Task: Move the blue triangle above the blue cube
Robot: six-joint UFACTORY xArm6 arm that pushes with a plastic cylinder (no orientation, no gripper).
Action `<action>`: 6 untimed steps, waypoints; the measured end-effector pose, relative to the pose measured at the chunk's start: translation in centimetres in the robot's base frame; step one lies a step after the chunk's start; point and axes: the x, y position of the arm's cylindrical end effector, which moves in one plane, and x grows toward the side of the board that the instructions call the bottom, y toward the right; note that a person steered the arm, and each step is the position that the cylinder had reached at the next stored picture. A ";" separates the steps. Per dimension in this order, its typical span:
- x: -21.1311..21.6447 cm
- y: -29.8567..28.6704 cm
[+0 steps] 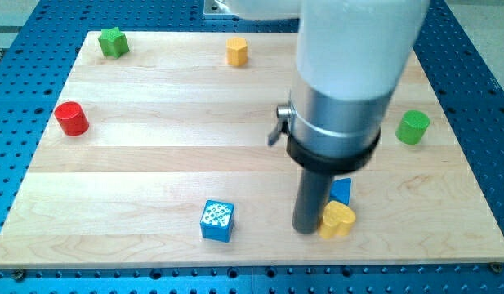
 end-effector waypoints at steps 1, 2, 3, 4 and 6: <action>-0.7 3.4; -1.3 8.1; -1.7 10.9; -3.6 3.7; -6.5 -1.4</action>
